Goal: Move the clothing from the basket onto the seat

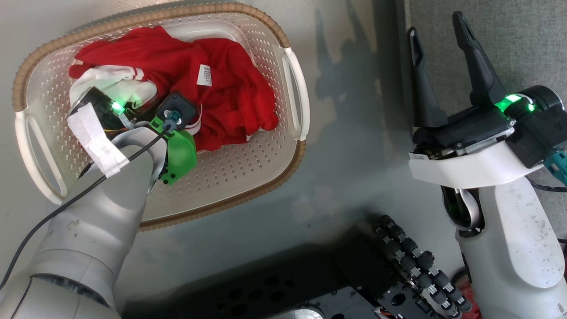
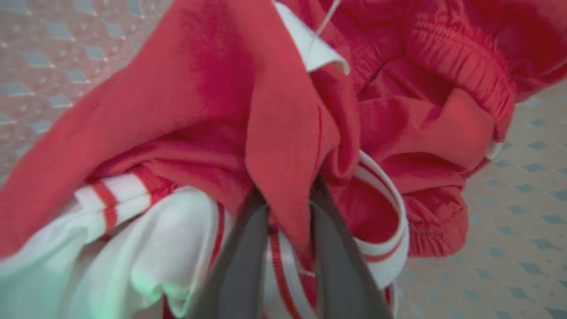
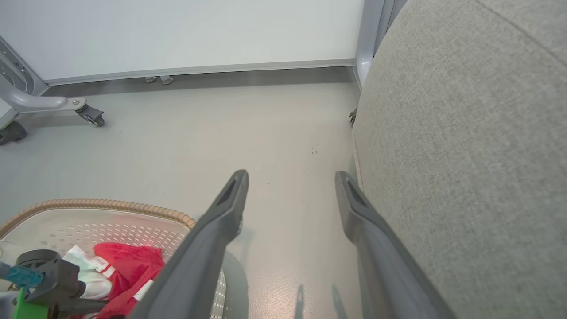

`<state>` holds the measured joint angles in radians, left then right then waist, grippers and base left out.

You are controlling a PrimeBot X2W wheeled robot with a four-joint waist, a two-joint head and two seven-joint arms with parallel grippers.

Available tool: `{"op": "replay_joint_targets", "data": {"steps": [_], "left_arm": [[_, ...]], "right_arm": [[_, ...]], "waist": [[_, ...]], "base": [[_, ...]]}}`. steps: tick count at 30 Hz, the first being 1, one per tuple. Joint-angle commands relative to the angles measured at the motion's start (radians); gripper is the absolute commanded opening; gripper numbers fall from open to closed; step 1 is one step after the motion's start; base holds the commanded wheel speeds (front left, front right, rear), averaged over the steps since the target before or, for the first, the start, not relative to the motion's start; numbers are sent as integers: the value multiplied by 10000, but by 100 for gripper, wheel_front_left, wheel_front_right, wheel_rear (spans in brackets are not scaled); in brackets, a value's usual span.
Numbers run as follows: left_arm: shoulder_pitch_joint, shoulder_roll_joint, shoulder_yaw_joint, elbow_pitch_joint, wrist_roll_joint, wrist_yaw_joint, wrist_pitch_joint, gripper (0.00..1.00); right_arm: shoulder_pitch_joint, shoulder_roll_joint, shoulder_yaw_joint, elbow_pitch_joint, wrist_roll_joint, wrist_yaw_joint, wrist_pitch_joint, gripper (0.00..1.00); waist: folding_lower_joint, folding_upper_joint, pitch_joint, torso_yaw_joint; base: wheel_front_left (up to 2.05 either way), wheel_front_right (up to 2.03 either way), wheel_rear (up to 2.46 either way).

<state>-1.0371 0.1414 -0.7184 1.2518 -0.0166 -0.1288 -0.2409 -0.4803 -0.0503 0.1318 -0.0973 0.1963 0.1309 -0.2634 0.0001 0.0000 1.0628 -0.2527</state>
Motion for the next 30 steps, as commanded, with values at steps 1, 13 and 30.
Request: {"op": "replay_joint_targets", "data": {"steps": [1,13,30], "left_arm": [[-128,-30,-68,45,-54,13,-65,0],[678,-214,222,-1674,-625,370,-246,0],[3625,-505,518,-4169,-1267,364,-250,0]], "right_arm": [[-93,-7,-7,21,63,-3,-19,100],[-151,-13,-124,78,-52,-3,-19,100],[1132,-141,-173,627,-472,-3,-19,100]], "waist": [[-1,0,-21,55],[-1,0,-891,577],[-1,0,-4519,1454]], "base": [[0,0,0],[0,0,0],[0,0,0]]}}
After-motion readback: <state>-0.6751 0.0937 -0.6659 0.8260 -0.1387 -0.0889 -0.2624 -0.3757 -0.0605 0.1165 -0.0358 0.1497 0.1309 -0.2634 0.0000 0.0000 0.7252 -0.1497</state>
